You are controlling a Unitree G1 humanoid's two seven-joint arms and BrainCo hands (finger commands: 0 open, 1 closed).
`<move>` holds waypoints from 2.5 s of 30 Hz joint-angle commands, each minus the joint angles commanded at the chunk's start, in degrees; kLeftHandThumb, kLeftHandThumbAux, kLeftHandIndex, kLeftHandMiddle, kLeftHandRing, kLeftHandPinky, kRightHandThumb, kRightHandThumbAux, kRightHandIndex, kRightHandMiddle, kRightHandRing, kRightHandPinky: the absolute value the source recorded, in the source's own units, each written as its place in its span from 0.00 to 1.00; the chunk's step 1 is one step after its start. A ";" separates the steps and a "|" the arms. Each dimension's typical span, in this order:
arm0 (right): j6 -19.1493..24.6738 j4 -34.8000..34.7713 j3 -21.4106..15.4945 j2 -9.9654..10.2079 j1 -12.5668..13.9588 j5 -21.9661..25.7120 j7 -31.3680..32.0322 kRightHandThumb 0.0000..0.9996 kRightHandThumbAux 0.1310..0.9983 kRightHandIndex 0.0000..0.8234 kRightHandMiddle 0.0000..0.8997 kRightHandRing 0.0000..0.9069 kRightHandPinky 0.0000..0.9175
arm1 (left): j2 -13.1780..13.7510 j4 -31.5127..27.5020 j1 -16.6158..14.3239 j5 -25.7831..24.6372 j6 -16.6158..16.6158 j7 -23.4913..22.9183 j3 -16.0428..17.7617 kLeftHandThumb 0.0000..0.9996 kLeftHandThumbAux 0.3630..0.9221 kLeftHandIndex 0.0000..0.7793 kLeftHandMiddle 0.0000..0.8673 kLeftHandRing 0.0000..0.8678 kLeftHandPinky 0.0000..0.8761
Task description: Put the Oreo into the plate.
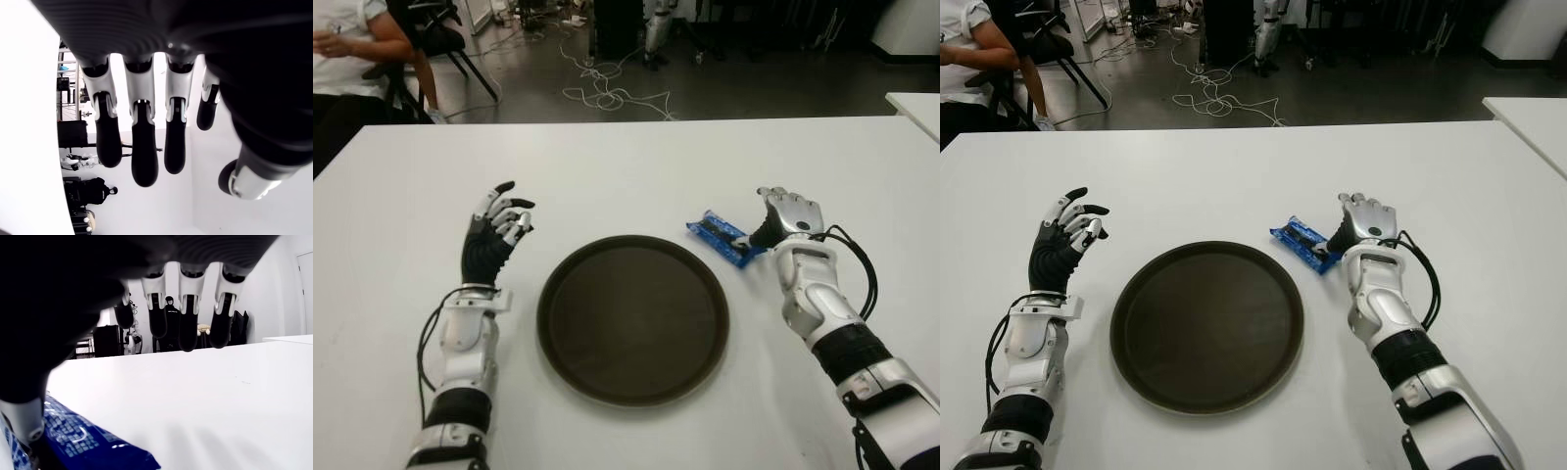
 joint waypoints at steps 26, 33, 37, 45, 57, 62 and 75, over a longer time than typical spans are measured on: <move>-3.02 6.18 1.05 0.13 -1.87 2.35 -5.99 0.00 0.60 0.22 0.25 0.29 0.34 | 0.12 2.39 -1.05 -0.32 -0.47 -1.06 0.29 1.00 0.50 0.25 0.46 0.61 0.53; -3.63 7.40 1.07 0.12 -2.46 2.82 -6.71 0.00 0.62 0.25 0.28 0.34 0.37 | 0.09 3.46 -1.56 -0.27 -1.18 -1.19 0.35 1.00 0.50 0.23 0.45 0.61 0.53; -2.68 5.67 0.88 -0.76 -3.79 2.61 -4.57 0.00 0.63 0.22 0.25 0.29 0.33 | 0.16 3.88 -1.79 0.14 -1.21 -0.80 0.28 1.00 0.50 0.23 0.46 0.61 0.53; 2.05 -4.58 0.67 -3.51 -3.25 0.46 1.64 0.00 0.60 0.16 0.17 0.21 0.27 | 0.39 4.56 -2.12 0.41 -0.99 -0.58 0.30 1.00 0.50 0.23 0.46 0.61 0.55; 6.10 -14.23 1.00 -4.86 -1.56 -2.76 3.50 0.00 0.57 0.15 0.16 0.16 0.16 | 0.66 5.86 -2.75 0.20 -1.17 -0.98 0.49 1.00 0.49 0.25 0.46 0.61 0.53; 5.53 -14.70 0.19 -4.78 -1.38 -2.13 2.51 0.00 0.58 0.16 0.18 0.18 0.18 | 1.11 6.62 -3.12 0.31 -0.77 -1.03 0.56 1.00 0.50 0.26 0.46 0.60 0.52; 3.48 -11.10 -0.33 -4.90 -2.60 -0.91 2.12 0.00 0.61 0.16 0.18 0.19 0.17 | 1.29 7.56 -3.48 0.20 -0.31 -1.18 0.59 1.00 0.50 0.25 0.46 0.61 0.52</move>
